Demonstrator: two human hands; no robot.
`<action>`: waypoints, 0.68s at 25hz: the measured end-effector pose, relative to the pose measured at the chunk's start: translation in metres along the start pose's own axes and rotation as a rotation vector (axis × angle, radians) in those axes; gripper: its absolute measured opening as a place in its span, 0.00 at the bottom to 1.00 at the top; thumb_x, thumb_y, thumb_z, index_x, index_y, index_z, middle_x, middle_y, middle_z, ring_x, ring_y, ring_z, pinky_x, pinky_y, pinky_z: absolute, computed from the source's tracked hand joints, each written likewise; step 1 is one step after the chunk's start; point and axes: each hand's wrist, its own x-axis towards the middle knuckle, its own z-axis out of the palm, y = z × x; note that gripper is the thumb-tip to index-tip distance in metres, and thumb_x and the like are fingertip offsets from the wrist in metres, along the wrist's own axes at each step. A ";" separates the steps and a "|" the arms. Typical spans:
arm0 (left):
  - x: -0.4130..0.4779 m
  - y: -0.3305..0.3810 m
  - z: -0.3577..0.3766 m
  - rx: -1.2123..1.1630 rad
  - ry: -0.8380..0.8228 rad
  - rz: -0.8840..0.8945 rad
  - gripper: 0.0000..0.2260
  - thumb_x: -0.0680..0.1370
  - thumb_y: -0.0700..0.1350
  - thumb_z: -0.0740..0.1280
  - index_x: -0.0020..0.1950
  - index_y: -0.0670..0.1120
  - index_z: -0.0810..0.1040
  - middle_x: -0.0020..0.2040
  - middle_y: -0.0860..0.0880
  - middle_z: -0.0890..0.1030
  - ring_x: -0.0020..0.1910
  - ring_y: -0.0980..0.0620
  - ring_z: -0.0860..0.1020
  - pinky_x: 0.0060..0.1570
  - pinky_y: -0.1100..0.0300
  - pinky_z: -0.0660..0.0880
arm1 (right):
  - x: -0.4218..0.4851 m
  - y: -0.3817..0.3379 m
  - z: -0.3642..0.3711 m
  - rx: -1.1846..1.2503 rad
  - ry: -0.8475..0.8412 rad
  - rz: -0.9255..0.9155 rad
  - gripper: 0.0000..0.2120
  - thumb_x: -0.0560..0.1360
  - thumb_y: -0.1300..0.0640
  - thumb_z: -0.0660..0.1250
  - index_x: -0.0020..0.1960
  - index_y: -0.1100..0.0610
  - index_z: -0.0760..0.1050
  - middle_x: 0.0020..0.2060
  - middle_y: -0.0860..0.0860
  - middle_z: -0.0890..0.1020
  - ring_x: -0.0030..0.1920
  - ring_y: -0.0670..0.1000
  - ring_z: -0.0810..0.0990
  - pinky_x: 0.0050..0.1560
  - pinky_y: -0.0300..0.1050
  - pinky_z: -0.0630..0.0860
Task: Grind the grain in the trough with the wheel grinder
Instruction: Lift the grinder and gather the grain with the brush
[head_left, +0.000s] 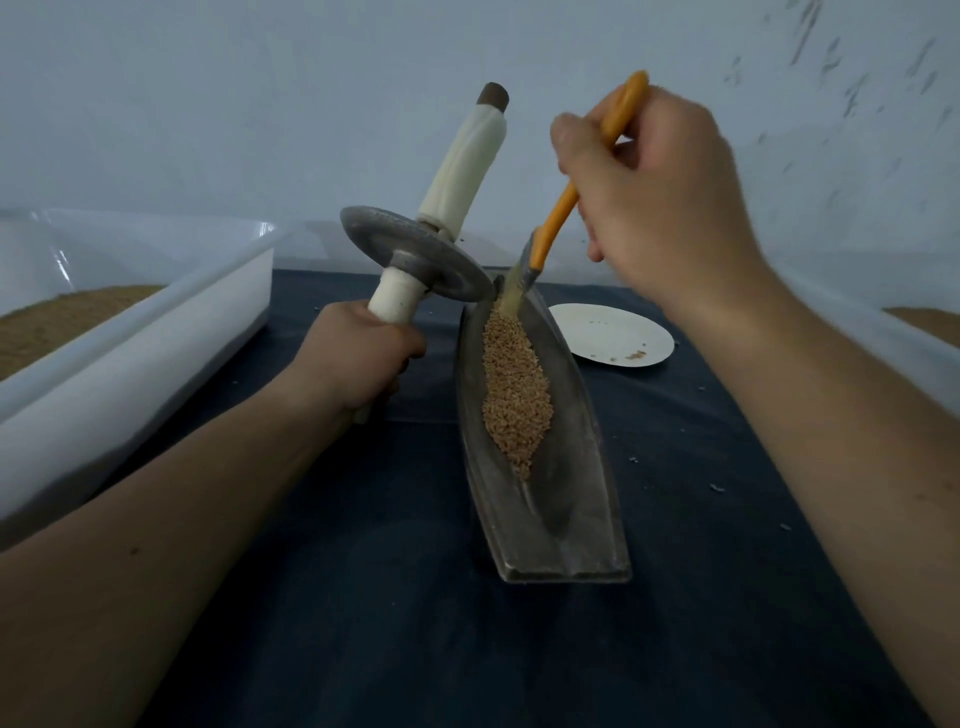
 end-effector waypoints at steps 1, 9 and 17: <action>0.000 0.000 0.000 -0.005 0.004 -0.004 0.06 0.70 0.38 0.71 0.43 0.43 0.77 0.24 0.52 0.75 0.22 0.55 0.73 0.24 0.61 0.71 | -0.004 0.003 0.005 -0.033 -0.001 -0.057 0.15 0.83 0.47 0.63 0.48 0.58 0.77 0.31 0.48 0.78 0.30 0.46 0.79 0.35 0.41 0.78; 0.001 -0.001 -0.002 -0.082 0.025 -0.025 0.06 0.71 0.37 0.71 0.43 0.43 0.74 0.23 0.51 0.73 0.22 0.54 0.71 0.23 0.60 0.70 | -0.020 0.036 0.027 -0.137 -0.121 -0.287 0.12 0.84 0.47 0.63 0.48 0.55 0.75 0.30 0.46 0.75 0.30 0.45 0.75 0.33 0.30 0.65; 0.001 -0.002 -0.002 -0.092 0.024 -0.012 0.06 0.70 0.37 0.71 0.41 0.43 0.74 0.24 0.50 0.72 0.22 0.53 0.70 0.24 0.59 0.69 | -0.030 0.050 0.035 -0.147 -0.137 -0.355 0.12 0.84 0.50 0.63 0.49 0.58 0.76 0.30 0.48 0.77 0.30 0.46 0.76 0.33 0.36 0.70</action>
